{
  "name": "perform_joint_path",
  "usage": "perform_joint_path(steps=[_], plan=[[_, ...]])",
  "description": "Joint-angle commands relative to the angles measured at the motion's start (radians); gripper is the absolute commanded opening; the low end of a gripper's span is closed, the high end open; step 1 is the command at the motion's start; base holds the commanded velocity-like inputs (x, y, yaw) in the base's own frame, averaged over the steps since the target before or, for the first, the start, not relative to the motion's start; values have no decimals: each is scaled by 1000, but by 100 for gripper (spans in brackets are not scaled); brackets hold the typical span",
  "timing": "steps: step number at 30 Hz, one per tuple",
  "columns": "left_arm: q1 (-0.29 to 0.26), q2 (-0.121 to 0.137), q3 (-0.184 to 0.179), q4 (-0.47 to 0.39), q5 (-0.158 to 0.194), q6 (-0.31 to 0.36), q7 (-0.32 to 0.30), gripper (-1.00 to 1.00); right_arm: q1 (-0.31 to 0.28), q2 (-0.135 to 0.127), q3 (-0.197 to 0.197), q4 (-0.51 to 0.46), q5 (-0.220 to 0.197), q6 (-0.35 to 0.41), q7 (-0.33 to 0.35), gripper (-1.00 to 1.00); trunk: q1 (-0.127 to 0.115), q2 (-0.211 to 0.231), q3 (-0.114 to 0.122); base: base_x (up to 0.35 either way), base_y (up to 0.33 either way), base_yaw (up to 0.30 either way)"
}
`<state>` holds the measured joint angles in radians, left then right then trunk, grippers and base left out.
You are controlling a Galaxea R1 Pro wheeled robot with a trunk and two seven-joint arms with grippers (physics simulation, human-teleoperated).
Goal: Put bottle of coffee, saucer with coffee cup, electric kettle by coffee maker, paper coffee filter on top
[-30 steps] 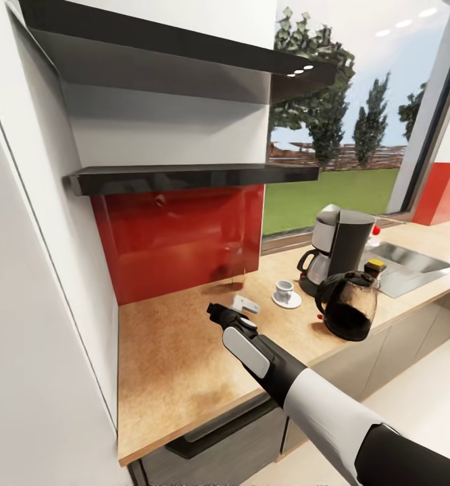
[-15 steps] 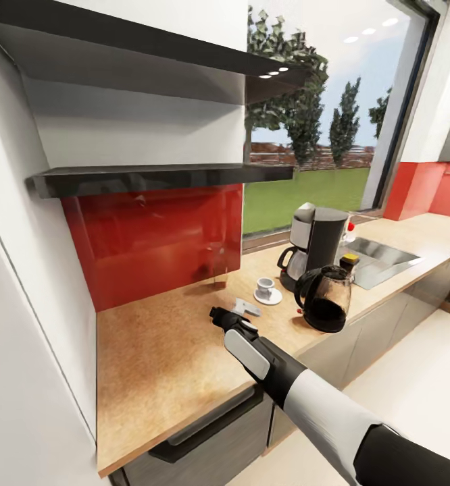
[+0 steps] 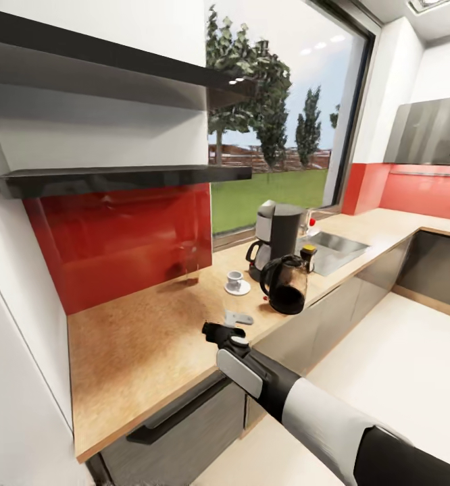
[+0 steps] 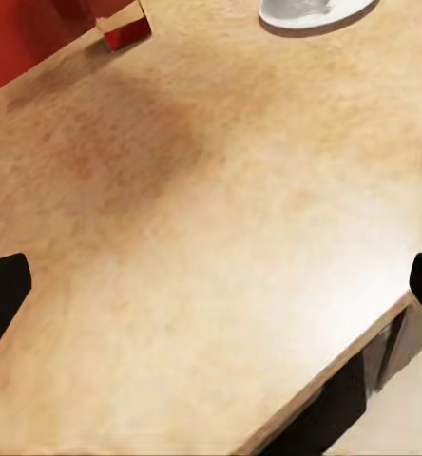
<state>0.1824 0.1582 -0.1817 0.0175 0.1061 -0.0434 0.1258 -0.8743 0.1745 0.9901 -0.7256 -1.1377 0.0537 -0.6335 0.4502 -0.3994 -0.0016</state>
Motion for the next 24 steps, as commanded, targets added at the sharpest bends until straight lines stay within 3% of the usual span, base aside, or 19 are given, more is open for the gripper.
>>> perform_joint_path(steps=[1, 5, 12, 18, 21, 24], plan=[[0, 0, -9, 1, 10, -5, 2, 100, 1, 0, 10, 3, 0, 3, 4, 100, 0, -1, 1, -311, -4, -257], [-1, -3, -8, 1, 10, -6, 2, 100, 10, -24, 19, 12, 1, -19, 119, 100, 0, -1, 4, -253, -1, -255], [-2, -6, -9, 0, 6, -6, 2, 100, 18, -156, 21, 15, -3, -95, 411, 100, 0, -1, 7, -41, 0, -109], [-2, -6, -9, -21, 3, -5, 1, 100, 26, -256, 21, 23, -6, -105, 600, 100, 0, -1, 8, -2, 0, -6], [-2, -5, -10, -27, 2, -6, 0, 100, 31, -294, 21, 71, -6, -105, 671, 100, 0, -1, 8, 0, 0, 0], [-2, -5, -10, -31, 1, -6, -1, 100, 34, -308, 21, 160, -7, -105, 745, 100, 0, -1, 8, 0, 0, 0]])
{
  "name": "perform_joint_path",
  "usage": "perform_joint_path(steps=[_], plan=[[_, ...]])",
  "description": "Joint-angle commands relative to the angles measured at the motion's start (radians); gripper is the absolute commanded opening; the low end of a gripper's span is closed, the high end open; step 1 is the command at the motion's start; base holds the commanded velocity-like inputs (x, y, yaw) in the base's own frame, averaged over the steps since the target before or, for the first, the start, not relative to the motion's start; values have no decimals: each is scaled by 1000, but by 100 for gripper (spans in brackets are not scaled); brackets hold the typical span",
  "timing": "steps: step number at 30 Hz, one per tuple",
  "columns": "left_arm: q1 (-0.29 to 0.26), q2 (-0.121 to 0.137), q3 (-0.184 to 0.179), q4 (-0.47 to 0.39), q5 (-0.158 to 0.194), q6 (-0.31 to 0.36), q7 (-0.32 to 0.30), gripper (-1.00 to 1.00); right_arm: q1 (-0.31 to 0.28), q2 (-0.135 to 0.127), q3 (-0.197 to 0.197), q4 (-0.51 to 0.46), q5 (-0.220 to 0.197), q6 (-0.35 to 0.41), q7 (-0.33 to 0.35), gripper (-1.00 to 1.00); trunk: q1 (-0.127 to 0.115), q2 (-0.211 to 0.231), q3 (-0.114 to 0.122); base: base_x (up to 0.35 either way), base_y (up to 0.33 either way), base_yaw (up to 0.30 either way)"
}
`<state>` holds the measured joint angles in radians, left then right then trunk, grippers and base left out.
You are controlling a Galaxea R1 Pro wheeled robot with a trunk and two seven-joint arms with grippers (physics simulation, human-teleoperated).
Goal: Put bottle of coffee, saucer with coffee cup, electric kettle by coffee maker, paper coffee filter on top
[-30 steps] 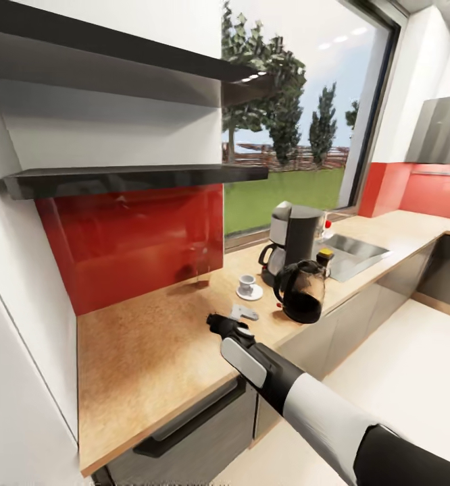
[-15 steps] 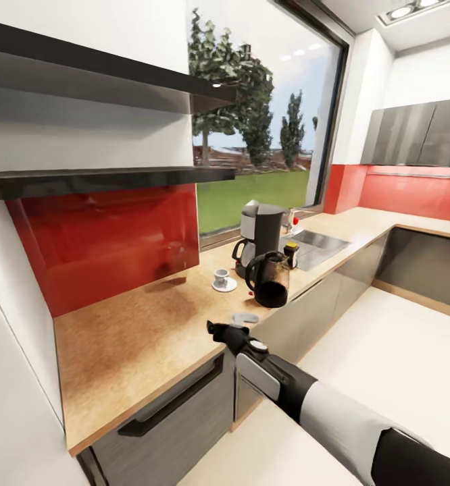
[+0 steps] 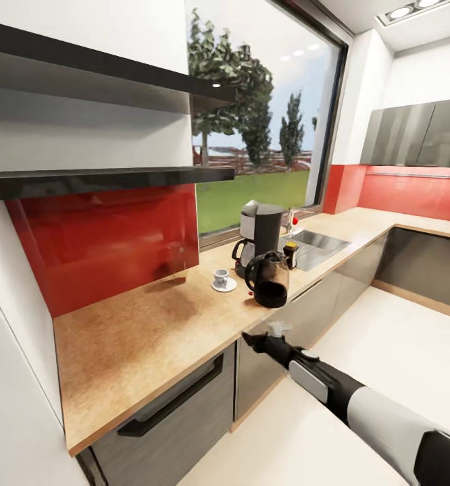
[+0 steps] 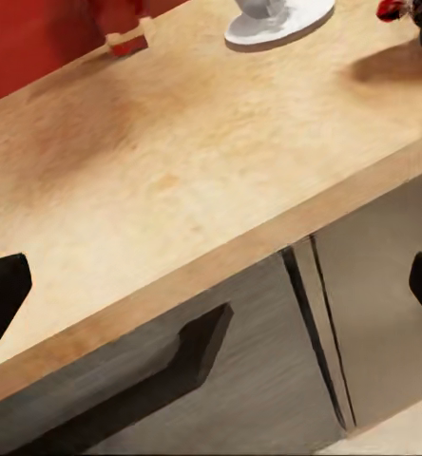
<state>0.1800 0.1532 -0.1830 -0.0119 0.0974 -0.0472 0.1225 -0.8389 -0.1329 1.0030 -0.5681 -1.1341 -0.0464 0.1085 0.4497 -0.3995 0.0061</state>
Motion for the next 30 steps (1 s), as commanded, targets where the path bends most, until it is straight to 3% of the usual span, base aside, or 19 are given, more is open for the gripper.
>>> perform_joint_path(steps=[1, 4, 5, 8, 12, 15, 22, 25, 30], plan=[[0, 0, -9, -2, 10, -2, 2, 100, 1, -4, 8, 53, -11, -5, 38, 100, 0, -1, 0, 0, 0, 0], [0, -1, -9, -8, 11, -2, 1, 100, 6, -7, 6, 244, -35, -6, 177, 100, 0, -1, 0, 0, 0, 0], [0, -1, -9, -11, 11, -2, -1, 100, 7, -8, 5, 337, -62, -6, 262, 100, 0, -1, 0, 0, 0, 0], [1, -1, -9, -21, 11, -1, -3, 100, 7, -10, 4, 479, -113, -5, 412, 100, 0, -1, 0, 0, 0, 0], [1, -1, -9, -26, 11, -2, -5, 100, 19, -29, 5, 530, -131, -5, 450, 100, 0, -1, 0, 0, 0, 0], [0, -1, -9, -29, 12, -3, -6, 100, 44, -39, 5, 540, -135, -4, 355, 100, 0, -1, 0, 0, 0, 0], [1, -2, -9, -50, 12, -3, -6, 100, 132, -28, 9, 542, -131, 3, -57, 100, 0, -1, 0, 0, 0, 0], [1, -3, -8, -57, 12, -3, -6, 100, 204, -3, 9, 543, -129, 19, -118, 100, 0, -1, 0, 0, 0, 0], [0, -3, -7, -80, 17, -3, -5, 100, 335, 36, 9, 543, -83, 115, -133, 100, 0, -1, 0, 0, 0, 0]])
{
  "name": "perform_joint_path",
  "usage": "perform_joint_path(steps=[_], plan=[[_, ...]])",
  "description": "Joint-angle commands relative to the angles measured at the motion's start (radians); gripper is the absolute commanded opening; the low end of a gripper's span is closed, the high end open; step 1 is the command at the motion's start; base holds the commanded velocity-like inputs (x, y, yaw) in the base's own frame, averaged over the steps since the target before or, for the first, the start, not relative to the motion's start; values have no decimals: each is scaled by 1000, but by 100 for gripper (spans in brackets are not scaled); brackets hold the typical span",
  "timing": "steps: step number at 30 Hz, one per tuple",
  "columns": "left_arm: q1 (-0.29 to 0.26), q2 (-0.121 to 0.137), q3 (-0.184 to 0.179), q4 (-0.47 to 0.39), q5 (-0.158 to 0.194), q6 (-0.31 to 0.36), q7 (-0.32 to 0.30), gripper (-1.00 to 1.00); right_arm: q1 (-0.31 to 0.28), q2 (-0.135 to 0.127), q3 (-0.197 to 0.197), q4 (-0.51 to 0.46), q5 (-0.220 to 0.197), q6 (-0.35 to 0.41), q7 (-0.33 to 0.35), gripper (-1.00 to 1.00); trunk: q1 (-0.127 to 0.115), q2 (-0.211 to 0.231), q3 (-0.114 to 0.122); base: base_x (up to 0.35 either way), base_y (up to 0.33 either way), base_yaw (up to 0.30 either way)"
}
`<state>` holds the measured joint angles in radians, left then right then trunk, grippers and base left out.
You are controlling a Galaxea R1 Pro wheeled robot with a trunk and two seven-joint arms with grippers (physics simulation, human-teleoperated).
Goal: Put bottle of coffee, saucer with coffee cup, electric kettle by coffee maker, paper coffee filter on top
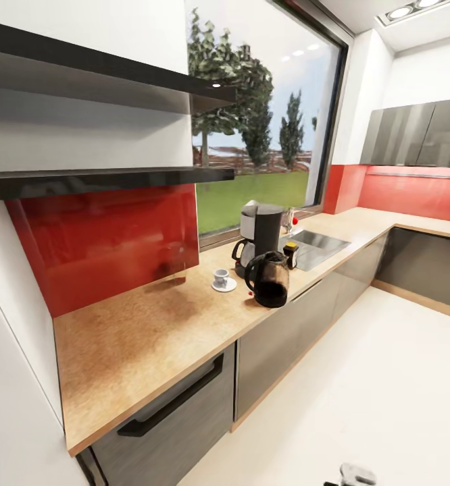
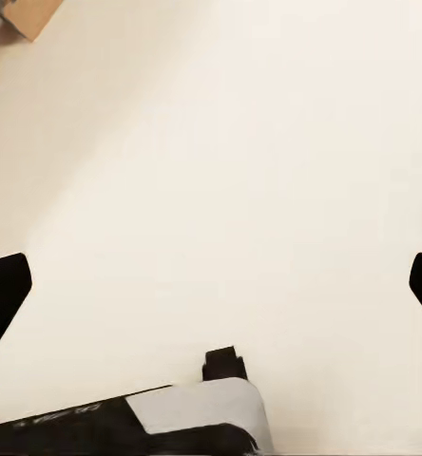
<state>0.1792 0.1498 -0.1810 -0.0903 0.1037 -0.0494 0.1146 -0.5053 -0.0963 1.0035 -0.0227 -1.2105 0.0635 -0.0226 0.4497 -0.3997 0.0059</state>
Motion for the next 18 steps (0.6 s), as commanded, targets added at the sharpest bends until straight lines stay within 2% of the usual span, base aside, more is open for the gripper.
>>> perform_joint_path(steps=[1, 4, 7, 8, 18], plan=[[1, 0, -8, -11, 12, -1, 3, 100, 21, 1, 8, -3, 4, 24, 2, 100, 0, 0, 0, 0, 0, 0], [1, -11, -8, -33, 14, 0, 3, 100, 68, 2, 8, -2, 19, 72, 40, 100, 0, 0, 0, 0, 0, 0], [2, -23, -7, -40, 15, 1, 4, 100, 132, 2, 7, -2, 27, 135, 120, 100, 0, 0, 0, 0, 0, 0], [2, -24, -7, -40, 15, 3, 4, 100, 147, 2, 8, -2, 28, 149, 129, 100, 0, 0, 0, 0, 0, 0], [2, -25, -2, -29, 17, 8, 7, 100, 249, 11, 9, -3, 31, 229, 143, 100, 0, 0, 0, 0, 0, 0]])
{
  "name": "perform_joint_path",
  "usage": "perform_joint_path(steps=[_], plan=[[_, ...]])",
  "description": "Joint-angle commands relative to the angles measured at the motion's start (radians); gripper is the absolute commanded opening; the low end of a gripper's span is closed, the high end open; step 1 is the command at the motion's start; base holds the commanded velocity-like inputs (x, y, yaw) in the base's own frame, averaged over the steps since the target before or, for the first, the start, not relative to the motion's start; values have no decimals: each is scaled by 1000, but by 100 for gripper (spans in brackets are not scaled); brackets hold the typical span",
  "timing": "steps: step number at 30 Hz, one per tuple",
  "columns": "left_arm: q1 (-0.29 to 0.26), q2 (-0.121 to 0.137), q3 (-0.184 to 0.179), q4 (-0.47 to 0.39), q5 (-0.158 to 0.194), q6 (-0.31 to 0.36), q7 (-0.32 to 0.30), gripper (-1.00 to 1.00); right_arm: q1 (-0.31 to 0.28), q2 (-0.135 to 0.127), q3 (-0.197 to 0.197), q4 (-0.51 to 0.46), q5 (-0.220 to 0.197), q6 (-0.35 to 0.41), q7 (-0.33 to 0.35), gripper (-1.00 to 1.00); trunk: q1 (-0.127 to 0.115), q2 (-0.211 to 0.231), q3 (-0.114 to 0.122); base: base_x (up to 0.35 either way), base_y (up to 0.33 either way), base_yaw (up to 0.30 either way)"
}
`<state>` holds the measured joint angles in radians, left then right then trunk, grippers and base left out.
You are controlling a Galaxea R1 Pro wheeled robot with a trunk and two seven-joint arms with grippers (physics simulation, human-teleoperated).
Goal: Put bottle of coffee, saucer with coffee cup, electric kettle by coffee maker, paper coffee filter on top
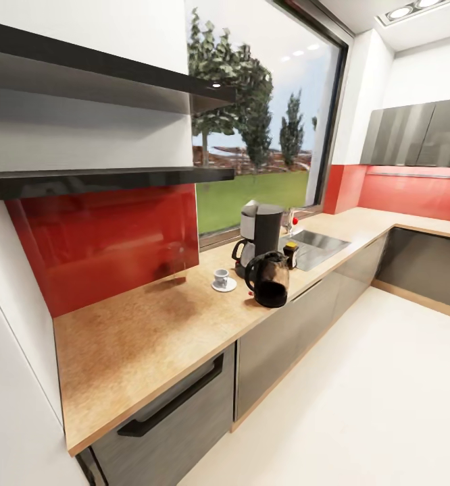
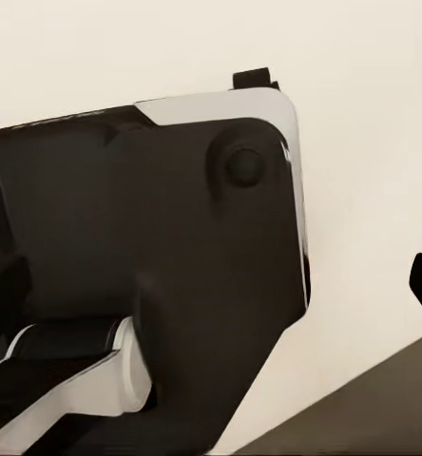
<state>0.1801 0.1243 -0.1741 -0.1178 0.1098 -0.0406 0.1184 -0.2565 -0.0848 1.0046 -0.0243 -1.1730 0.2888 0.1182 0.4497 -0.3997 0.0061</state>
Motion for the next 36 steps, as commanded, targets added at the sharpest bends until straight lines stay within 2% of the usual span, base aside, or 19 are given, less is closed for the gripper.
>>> perform_joint_path(steps=[1, 4, 7, 10, 14, 17, 22, 36], plan=[[1, 0, -9, -1, 10, 0, 6, 100, 3, 7, 8, -1, -7, 5, 0, 100, 0, 0, 0, 0, 0, 0], [1, 1, -8, -1, 10, 2, 10, 100, 7, 37, 8, 0, -1, 6, -5, 100, 0, 0, 0, 0, 0, 0], [1, 1, -7, 0, 10, 3, 11, 100, 8, 49, 7, 0, 4, 4, -7, 100, 0, 0, 0, 0, 0, 0], [1, 1, -6, 1, 10, 4, 12, 100, 8, 52, 7, -1, 4, -12, -8, 100, 0, 0, 0, 0, 0, 0], [1, 1, -2, 1, 12, 5, 13, 100, 8, 50, 6, -1, 5, -79, -8, 100, 0, 0, 0, 0, 0, 0], [1, 1, 5, 1, 20, 5, 13, 100, 8, 48, 6, -1, 6, -101, -8, 100, 0, 0, 0, 0, 0, 0], [1, 2, 12, 1, 32, 5, 13, 100, 8, 51, 6, -2, 5, -111, -7, 100, 0, 0, 0, 0, 0, 0], [1, 2, 15, 1, 33, 5, 13, 100, 8, 56, 4, -2, 1, -116, -7, 100, 0, 0, 0, 0, 0, 0]])
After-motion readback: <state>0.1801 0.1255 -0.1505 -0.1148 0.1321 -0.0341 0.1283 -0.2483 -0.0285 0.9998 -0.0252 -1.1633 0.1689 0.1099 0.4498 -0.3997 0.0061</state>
